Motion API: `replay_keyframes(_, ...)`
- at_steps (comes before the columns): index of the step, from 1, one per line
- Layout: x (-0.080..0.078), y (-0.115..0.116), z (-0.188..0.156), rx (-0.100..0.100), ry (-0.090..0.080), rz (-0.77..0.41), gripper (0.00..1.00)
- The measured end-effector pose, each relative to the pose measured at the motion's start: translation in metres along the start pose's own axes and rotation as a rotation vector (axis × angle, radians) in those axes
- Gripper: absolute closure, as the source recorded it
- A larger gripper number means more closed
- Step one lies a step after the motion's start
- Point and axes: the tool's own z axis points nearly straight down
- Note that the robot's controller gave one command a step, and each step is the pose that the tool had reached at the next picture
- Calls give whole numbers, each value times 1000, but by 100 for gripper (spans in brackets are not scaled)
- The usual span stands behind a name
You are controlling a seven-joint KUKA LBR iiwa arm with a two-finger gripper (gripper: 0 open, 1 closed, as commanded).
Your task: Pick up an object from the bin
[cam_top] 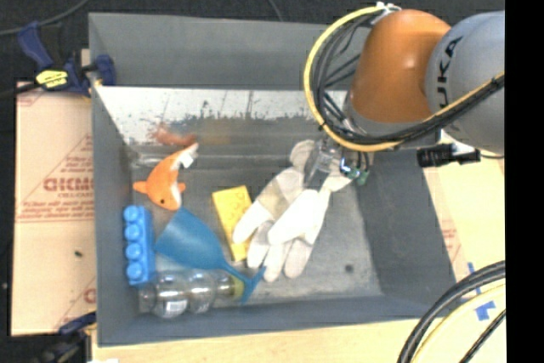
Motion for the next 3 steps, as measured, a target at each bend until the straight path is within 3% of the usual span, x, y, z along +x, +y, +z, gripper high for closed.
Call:
replay_keyframes(1,-31,28,-67,3,11,5,100)
replay_keyframes(2,-10,43,16,-1,1,95,100)
replay_keyframes(3,-5,58,38,3,8,-59,100)
